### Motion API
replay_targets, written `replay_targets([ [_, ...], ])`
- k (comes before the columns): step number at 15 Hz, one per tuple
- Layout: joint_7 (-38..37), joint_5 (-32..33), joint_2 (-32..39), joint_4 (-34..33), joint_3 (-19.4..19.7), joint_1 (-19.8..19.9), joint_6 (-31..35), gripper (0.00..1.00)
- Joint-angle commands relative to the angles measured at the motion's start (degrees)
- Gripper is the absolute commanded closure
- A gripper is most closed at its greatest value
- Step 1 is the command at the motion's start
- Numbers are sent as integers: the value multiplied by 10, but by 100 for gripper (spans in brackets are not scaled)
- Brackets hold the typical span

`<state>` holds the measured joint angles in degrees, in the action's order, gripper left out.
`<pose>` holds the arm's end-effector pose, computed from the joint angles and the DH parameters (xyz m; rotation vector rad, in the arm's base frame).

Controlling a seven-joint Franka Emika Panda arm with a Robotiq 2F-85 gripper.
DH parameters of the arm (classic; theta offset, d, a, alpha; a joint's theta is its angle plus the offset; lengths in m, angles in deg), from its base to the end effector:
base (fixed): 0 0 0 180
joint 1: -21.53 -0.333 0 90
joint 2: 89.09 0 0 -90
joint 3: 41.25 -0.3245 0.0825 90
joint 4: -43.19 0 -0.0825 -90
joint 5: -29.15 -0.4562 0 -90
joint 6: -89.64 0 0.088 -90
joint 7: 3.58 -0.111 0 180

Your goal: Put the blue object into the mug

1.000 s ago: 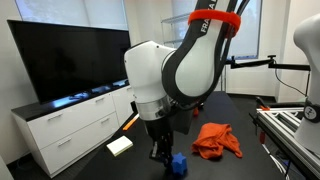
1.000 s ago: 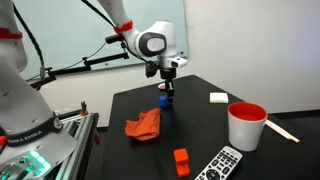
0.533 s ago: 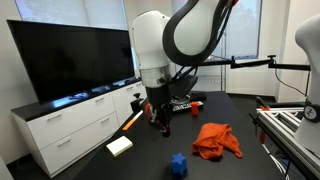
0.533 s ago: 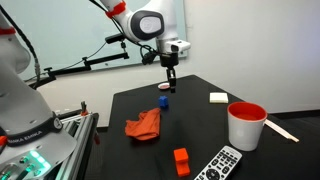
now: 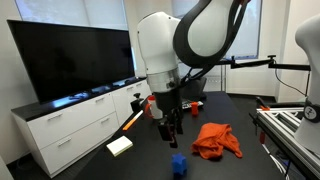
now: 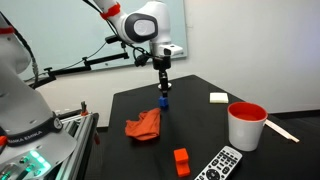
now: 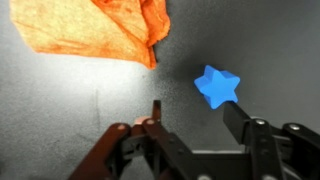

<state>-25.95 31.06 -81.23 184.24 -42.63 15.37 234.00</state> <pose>0.5067 0.0677 0.1775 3.0839 -0.3579 -0.1130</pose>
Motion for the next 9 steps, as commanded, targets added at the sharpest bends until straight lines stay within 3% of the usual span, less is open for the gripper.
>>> replay_targets([
  [1,9,-5,-14,7,-8,-1,-6,2],
  [9,11,-2,16,9,-18,-9,4,0],
])
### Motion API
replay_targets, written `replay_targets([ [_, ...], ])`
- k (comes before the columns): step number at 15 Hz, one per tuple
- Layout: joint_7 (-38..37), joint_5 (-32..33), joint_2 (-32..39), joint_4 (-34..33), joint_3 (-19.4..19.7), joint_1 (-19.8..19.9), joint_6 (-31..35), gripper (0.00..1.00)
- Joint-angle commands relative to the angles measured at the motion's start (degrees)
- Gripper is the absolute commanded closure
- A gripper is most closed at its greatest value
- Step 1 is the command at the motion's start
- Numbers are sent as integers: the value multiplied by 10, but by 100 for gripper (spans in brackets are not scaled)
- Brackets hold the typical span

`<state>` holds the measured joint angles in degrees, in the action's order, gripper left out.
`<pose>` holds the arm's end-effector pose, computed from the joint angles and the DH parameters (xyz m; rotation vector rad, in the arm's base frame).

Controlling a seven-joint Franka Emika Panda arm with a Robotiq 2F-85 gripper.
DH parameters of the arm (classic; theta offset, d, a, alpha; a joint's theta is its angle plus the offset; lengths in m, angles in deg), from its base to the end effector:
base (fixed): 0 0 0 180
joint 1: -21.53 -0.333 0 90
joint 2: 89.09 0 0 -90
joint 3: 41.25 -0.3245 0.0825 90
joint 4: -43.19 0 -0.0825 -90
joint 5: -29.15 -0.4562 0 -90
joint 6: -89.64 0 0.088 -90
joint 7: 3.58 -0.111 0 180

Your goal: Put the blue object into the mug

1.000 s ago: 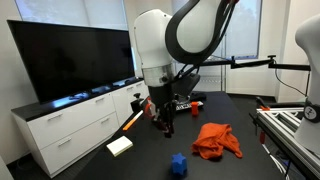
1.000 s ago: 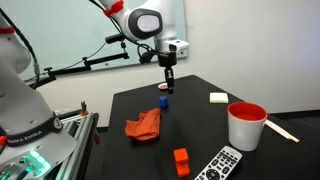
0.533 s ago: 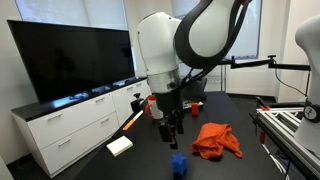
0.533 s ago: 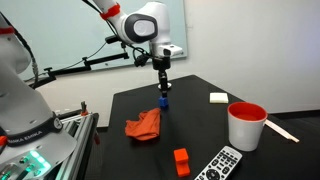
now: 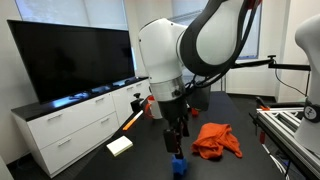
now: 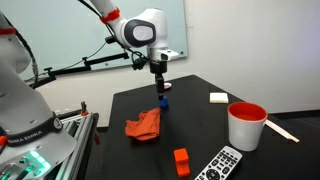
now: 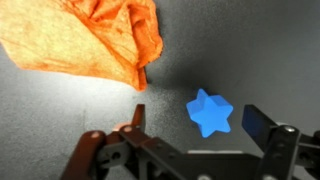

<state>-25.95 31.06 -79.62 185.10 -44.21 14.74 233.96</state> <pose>0.4920 0.0859 0.1577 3.0793 -0.2968 -0.1789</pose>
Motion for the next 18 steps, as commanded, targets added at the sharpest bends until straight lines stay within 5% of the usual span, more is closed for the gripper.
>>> replay_targets([
  [1,8,1,6,-1,-2,-4,7,0],
  [18,12,-7,71,-38,-1,-24,68,0],
])
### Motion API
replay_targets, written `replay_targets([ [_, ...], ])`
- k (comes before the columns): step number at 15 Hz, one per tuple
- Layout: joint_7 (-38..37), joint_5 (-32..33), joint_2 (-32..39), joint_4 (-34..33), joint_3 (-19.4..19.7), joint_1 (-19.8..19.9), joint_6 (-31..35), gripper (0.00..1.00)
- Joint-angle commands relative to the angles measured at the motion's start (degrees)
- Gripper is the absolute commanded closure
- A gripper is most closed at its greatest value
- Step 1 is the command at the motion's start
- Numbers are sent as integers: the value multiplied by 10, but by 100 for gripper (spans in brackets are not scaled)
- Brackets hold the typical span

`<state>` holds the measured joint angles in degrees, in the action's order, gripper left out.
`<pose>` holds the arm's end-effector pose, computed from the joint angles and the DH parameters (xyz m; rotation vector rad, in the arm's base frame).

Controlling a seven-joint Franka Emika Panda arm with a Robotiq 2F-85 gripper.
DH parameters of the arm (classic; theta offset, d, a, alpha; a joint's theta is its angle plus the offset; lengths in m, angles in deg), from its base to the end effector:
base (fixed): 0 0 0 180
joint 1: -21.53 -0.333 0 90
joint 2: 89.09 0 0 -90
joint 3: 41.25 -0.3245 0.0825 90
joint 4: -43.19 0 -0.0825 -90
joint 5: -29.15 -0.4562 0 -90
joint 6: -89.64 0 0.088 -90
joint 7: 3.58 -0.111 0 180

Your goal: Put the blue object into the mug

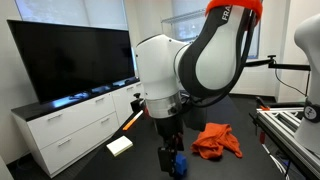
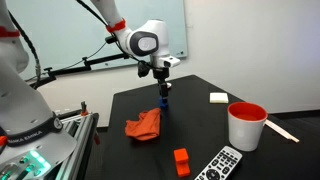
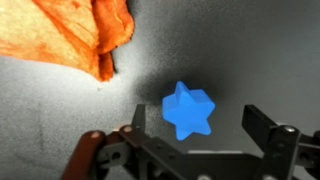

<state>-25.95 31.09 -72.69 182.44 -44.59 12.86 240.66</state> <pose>0.5010 0.1097 0.1219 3.1079 -0.2370 -0.1199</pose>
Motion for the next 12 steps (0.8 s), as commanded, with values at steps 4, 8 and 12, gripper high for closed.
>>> replay_targets([
  [4,14,-11,9,-18,2,-5,1,28],
  [8,12,-9,12,-21,4,-7,2,54],
  [12,11,-8,14,-23,5,-8,4,81],
])
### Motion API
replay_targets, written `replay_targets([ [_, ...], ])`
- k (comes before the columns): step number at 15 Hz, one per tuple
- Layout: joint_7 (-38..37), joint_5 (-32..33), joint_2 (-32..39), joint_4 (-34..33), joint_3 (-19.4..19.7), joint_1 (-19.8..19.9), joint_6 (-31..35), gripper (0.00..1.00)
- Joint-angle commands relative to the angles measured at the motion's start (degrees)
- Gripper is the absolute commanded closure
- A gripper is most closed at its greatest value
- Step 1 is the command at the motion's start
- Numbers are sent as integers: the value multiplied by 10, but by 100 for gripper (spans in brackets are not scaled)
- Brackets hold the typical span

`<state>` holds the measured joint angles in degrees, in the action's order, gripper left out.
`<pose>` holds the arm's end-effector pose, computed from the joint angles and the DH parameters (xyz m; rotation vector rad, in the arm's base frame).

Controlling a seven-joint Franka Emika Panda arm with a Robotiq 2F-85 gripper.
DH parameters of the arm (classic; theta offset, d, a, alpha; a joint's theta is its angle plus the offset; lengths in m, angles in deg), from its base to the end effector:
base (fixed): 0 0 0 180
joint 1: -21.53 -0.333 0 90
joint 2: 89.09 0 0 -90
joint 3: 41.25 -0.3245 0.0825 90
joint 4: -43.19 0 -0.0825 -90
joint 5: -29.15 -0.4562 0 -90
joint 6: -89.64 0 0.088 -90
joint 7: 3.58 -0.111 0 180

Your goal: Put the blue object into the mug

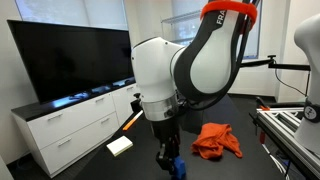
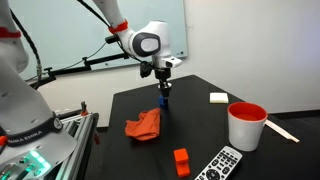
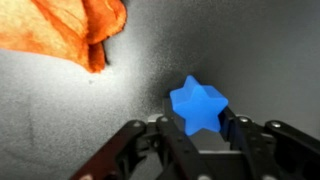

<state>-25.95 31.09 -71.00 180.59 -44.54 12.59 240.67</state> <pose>0.5102 0.1138 0.1178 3.1104 -0.2319 -0.1161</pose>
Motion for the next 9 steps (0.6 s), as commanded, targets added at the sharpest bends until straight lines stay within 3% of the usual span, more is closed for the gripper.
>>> replay_targets([
  [1,10,-7,-3,-5,5,-5,3,81],
  [9,26,-35,-28,-4,0,13,-14,81],
])
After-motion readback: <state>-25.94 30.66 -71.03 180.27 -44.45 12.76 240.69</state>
